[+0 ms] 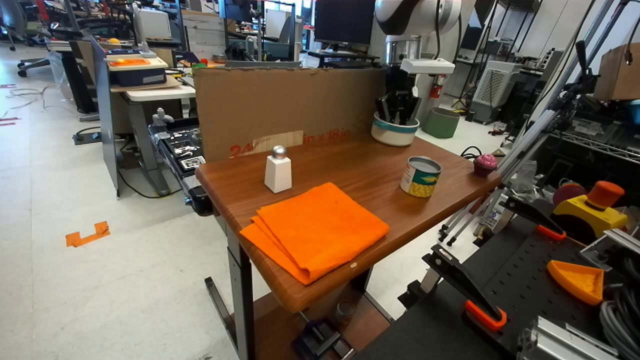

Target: Remove the blue object from the pot

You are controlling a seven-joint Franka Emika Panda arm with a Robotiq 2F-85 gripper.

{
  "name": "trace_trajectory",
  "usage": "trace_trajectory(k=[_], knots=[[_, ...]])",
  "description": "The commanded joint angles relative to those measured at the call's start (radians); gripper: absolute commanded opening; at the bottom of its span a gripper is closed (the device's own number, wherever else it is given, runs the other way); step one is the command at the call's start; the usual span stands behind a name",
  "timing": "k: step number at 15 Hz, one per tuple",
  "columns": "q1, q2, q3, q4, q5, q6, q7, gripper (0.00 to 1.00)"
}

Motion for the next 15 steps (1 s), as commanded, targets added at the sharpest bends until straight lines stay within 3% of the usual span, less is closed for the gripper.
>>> trace_trajectory(k=[1,5,9,15], knots=[[0.009,-0.032,0.007,-0.009,-0.023,-0.019,0.006,0.15],[0.036,-0.155,-0.001,-0.130,-0.013,0.027,-0.015,0.15],[0.069,-0.324,-0.008,-0.313,-0.082,0.109,0.009,0.15],[0.079,-0.489,0.043,-0.523,-0.046,0.078,-0.004,0.15]])
